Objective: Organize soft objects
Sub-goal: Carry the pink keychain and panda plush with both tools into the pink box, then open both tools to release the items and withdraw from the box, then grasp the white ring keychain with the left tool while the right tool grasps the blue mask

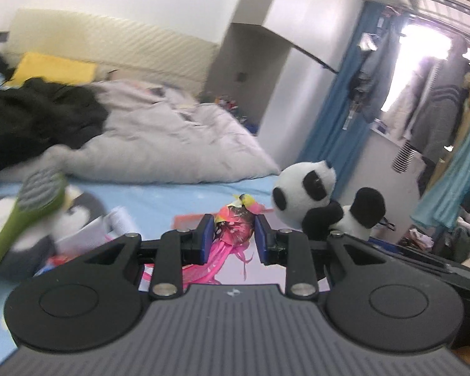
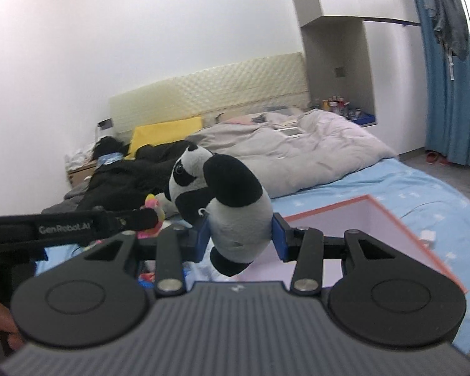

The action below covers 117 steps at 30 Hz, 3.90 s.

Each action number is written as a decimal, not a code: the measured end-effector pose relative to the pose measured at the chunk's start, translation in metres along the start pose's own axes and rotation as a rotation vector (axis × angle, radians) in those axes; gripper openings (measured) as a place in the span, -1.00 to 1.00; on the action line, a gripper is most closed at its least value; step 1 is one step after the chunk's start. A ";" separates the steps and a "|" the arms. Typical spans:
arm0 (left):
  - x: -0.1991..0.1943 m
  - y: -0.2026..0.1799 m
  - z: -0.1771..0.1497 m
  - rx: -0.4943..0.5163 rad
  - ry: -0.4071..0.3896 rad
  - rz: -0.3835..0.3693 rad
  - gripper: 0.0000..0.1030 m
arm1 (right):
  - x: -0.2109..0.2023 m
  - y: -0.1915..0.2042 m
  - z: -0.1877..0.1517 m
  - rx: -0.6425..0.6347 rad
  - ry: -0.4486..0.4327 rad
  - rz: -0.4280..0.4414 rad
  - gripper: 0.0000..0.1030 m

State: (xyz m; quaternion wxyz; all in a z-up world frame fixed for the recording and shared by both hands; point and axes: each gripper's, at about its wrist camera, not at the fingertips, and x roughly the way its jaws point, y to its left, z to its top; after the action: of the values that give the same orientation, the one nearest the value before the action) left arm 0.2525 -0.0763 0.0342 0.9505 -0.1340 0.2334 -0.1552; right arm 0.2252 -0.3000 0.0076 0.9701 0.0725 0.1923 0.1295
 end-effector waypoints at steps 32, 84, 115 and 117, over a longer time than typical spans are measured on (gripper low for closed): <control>0.194 -0.040 -0.082 0.105 0.525 -0.040 0.17 | 0.071 -0.133 -0.087 0.169 0.477 -0.212 -0.14; -0.077 0.061 -0.122 0.086 0.114 0.164 0.22 | -0.024 0.052 -0.126 -0.042 0.141 0.036 -0.12; -0.012 0.195 -0.190 -0.116 0.237 0.385 0.22 | 0.077 0.100 -0.174 -0.156 0.348 0.101 -0.12; -0.002 0.206 -0.189 -0.131 0.240 0.397 0.22 | 0.091 0.100 -0.174 -0.159 0.353 0.092 -0.12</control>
State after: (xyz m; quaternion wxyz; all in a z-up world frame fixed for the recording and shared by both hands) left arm 0.2069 0.0790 -0.1937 0.9172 -0.1276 0.3758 0.0356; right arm 0.2156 -0.1638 -0.1648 0.9170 -0.0193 0.3450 0.1993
